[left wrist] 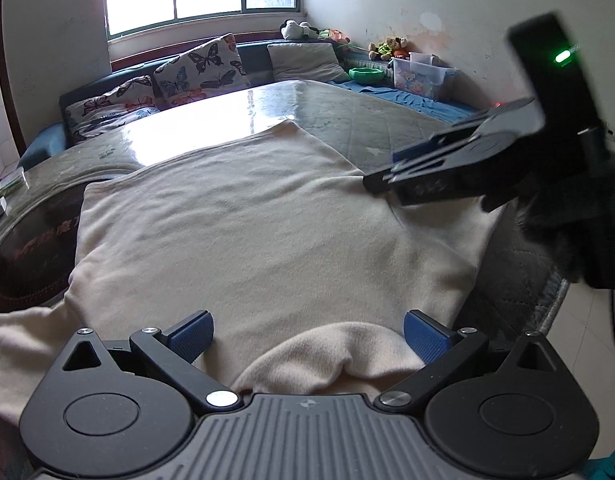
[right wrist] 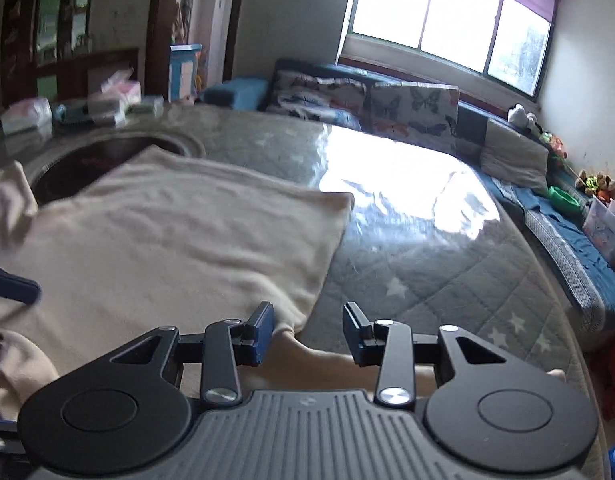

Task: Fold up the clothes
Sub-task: 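Grasp the sleeve cuff with the right gripper and pull it across the body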

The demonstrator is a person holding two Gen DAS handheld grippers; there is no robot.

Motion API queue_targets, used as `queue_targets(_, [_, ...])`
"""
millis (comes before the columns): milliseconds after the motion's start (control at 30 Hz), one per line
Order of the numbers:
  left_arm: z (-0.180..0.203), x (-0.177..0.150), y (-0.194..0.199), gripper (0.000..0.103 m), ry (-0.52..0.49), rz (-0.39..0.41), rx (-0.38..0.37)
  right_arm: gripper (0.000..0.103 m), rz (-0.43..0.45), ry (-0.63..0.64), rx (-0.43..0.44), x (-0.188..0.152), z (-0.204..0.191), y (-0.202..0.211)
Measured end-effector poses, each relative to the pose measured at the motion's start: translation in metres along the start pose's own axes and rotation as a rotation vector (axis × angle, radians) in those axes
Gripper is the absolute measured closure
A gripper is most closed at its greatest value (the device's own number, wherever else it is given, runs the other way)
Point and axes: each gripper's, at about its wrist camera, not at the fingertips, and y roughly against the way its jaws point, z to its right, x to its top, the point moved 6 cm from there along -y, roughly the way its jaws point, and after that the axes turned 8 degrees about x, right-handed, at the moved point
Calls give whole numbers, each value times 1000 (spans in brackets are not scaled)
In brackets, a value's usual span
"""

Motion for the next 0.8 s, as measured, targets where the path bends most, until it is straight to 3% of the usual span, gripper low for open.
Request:
queue_targets(233, [-15,-6,19,0,-2,25,1,61,19,-6,2,-1,10,15])
queue_targets(333, [-32,-6,24,0,34,34,43,51,38,43,62,3,-9,28])
queue_targets(500, [-58,-11,25,0,100,18,119,49,28,153,192,-1,-54,32])
queue_targets(667, [-64,-26,27,0,66,1,154,49,-10,250,288,-15,-91,29])
queue_targets(800, [-65,-34,32,0,62,3,144,49,-10,332,287,-25,-107,36])
